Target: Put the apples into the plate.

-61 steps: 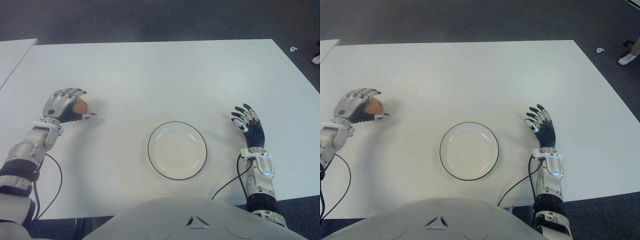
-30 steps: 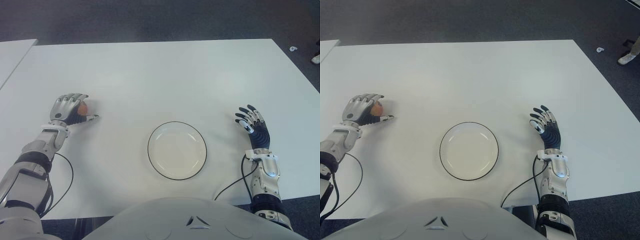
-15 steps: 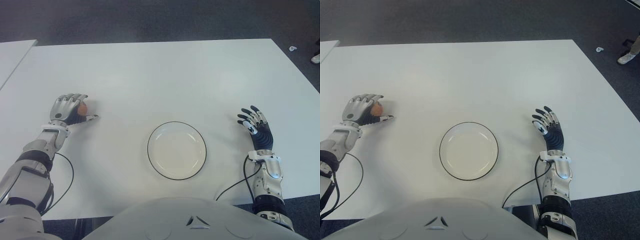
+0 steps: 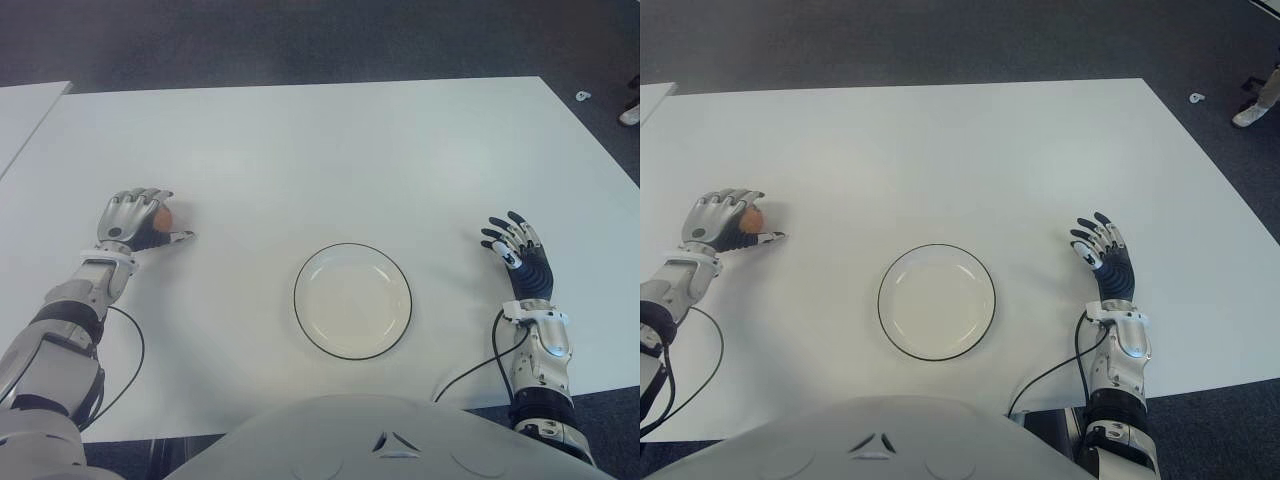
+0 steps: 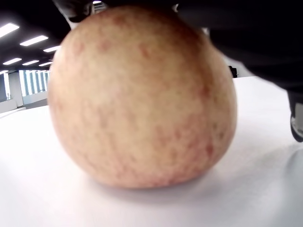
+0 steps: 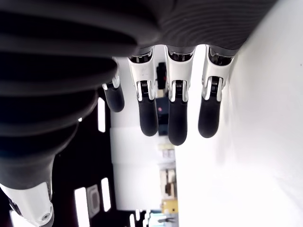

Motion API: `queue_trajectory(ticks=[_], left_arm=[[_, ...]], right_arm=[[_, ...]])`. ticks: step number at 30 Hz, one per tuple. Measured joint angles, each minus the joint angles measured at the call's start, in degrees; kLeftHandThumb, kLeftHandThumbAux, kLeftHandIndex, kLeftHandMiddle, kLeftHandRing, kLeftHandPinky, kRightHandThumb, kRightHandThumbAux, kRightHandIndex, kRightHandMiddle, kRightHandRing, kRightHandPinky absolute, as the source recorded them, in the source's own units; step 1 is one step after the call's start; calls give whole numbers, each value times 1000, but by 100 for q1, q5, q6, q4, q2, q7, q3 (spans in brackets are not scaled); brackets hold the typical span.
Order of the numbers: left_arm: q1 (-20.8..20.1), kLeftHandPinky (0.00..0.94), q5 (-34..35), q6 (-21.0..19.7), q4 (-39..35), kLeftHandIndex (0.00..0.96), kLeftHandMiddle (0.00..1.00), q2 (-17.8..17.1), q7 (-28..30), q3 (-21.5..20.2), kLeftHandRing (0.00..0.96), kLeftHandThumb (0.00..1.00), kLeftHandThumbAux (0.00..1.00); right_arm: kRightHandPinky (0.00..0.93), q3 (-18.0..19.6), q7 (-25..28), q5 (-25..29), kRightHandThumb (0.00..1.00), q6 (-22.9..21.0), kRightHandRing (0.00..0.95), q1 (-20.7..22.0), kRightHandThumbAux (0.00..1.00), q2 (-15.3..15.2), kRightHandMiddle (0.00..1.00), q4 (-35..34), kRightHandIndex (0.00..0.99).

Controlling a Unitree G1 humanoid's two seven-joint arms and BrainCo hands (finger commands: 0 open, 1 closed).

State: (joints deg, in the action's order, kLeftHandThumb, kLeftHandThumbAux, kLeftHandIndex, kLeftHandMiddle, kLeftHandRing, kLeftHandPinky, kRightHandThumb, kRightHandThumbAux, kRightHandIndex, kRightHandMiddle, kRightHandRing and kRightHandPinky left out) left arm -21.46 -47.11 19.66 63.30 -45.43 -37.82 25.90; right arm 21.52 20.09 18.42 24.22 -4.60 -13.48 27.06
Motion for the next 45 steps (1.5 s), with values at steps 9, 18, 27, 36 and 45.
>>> queue_trajectory(ticks=[9,18,27,36,45], left_arm=[[29,256,2,-59,-53,189,247,-36,0,16,242,376,380],[87,249,22,-109,-155,189,252,-88,0,16,247,385,379],[216,250,-22,-244,-403,188,255,-221,0,18,252,385,372],[315,237,-131,-425,-690,182,249,-357,0,19,245,375,362],[480,226,-176,-615,-977,174,239,-530,65,9,233,372,352]], right_arm=[[318,6,-24,14,649,-117,286,0,671,5,257,-47,153],[307,5,-83,12,636,-176,268,0,665,5,238,-64,143],[299,5,-79,13,626,-196,262,2,663,6,231,-61,139],[288,34,-86,119,601,-457,260,-189,646,-5,235,-541,142],[282,-1,-127,97,584,-386,258,-245,631,60,244,-576,134]])
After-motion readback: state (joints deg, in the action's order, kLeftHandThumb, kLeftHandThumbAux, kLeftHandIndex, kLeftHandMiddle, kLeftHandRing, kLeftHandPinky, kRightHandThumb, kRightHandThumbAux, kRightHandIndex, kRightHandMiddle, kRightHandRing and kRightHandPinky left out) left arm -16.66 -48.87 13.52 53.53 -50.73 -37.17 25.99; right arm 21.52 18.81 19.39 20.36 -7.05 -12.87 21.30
